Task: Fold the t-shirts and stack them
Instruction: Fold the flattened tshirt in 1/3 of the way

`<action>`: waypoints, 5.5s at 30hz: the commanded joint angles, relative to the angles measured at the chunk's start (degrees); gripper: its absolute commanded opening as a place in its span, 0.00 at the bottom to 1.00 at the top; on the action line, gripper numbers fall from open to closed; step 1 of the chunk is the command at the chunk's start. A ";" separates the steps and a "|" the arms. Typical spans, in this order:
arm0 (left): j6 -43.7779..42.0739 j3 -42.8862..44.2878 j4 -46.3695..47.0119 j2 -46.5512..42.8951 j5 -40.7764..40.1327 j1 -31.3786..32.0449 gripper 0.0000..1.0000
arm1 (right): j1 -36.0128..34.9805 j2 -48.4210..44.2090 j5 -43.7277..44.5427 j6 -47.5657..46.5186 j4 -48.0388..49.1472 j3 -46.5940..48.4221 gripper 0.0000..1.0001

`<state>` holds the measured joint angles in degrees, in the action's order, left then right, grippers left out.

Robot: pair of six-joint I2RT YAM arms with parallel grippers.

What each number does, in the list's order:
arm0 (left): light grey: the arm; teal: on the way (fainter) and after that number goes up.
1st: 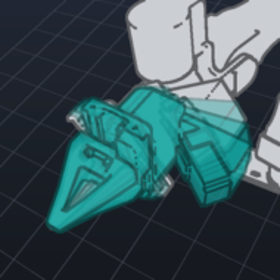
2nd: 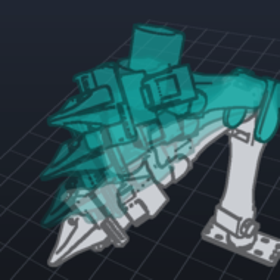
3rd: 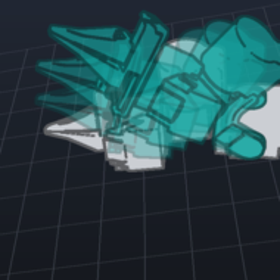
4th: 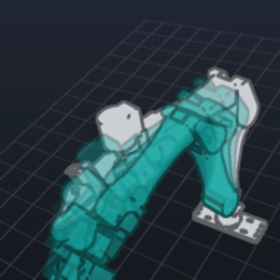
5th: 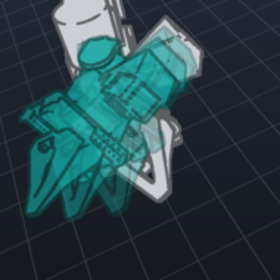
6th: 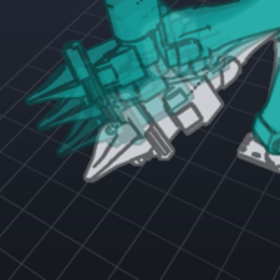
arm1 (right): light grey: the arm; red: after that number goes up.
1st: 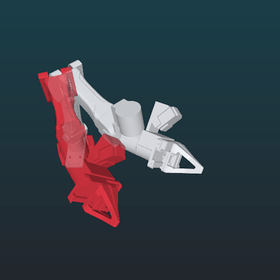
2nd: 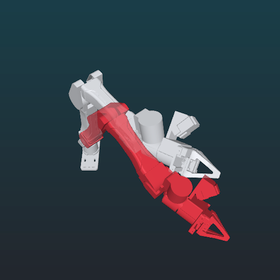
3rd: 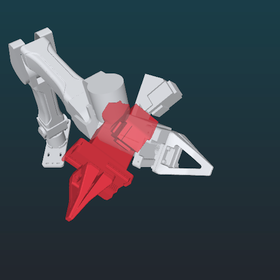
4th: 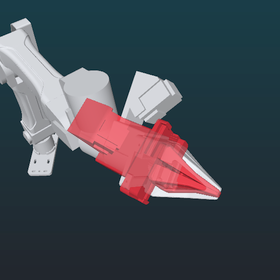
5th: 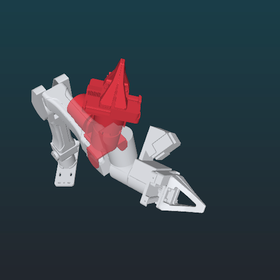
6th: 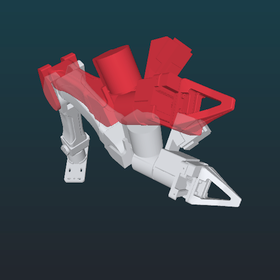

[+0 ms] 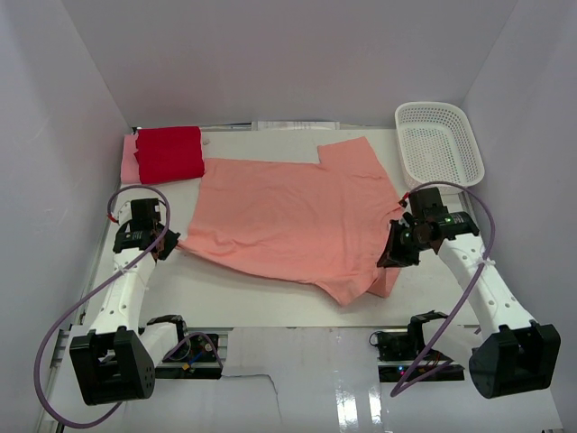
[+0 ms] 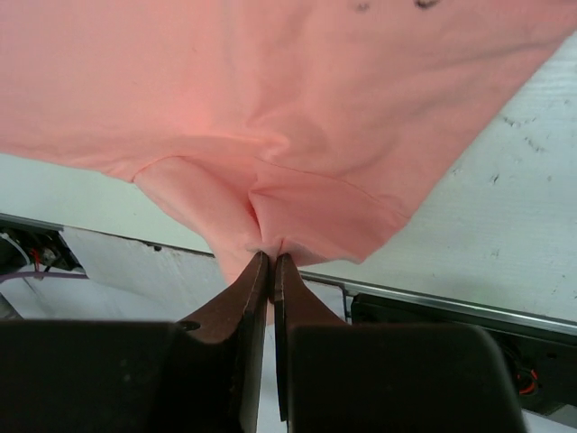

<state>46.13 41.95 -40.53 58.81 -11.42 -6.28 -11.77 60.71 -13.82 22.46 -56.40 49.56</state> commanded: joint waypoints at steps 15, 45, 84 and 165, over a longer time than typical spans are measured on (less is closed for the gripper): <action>0.01 -0.82 3.44 0.96 1.22 -0.48 0.00 | -0.27 8.98 3.27 -2.51 2.70 14.06 0.08; -0.69 7.52 8.54 11.50 2.89 -0.48 0.00 | 2.63 24.10 5.39 -6.81 3.32 33.31 0.08; -3.50 17.11 15.66 27.06 7.82 -0.22 0.00 | 5.35 36.58 6.53 -7.25 7.97 40.00 0.08; -7.45 13.16 13.82 29.18 17.83 0.22 0.72 | 5.27 40.89 33.78 -5.84 1.64 14.60 0.08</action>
<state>40.29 56.40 -25.85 92.12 4.27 -6.26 -6.74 100.92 16.73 16.23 -52.84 62.08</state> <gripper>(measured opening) 0.720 0.086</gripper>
